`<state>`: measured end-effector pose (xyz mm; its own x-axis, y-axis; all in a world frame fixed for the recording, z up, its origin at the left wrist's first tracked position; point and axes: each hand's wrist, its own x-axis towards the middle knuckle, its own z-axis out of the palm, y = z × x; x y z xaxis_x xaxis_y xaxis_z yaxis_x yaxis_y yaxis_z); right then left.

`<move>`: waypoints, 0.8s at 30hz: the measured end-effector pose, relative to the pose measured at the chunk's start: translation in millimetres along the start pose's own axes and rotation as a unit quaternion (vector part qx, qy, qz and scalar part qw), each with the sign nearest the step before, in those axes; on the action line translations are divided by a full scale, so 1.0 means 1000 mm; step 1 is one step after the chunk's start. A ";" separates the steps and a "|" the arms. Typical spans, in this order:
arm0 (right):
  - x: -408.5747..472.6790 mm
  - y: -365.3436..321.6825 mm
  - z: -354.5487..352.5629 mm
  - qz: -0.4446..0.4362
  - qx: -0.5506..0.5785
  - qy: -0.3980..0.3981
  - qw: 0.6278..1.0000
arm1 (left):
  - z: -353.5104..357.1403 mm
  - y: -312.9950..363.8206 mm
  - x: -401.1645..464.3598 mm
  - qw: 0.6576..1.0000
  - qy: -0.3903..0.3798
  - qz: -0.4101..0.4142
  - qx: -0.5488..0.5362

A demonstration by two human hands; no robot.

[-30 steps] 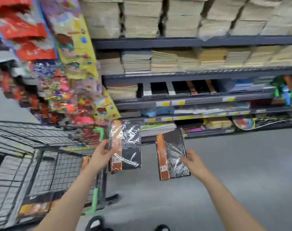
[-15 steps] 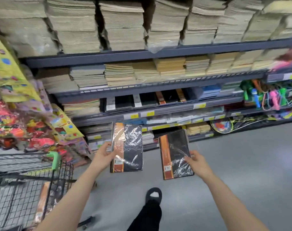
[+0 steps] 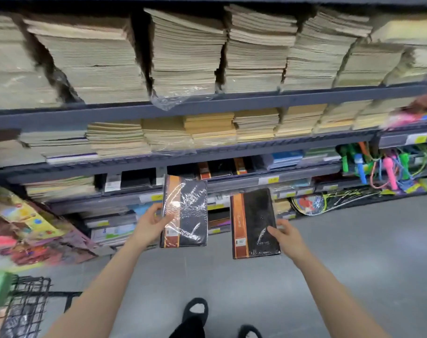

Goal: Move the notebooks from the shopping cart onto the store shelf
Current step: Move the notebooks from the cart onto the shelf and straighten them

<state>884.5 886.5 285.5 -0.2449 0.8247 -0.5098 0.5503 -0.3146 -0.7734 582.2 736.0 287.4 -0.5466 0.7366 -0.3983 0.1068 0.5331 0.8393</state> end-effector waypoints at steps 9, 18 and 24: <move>0.070 -0.002 -0.041 -0.030 -0.010 -0.068 0.997 | 0.052 -0.014 -0.018 0.989 0.108 -0.028 -0.098; 0.168 0.001 0.014 -0.112 0.037 -0.082 0.990 | 0.054 -0.085 0.051 0.965 0.191 -0.004 -0.181; 0.235 0.010 0.061 -0.201 0.086 -0.059 0.974 | 0.064 -0.102 0.126 0.945 0.207 0.076 -0.242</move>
<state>783.6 1048.6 134.6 -0.5090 0.8409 -0.1838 0.2520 -0.0586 -0.9660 556.1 801.2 127.9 -0.8446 0.5093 -0.1654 -0.1278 0.1084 0.9859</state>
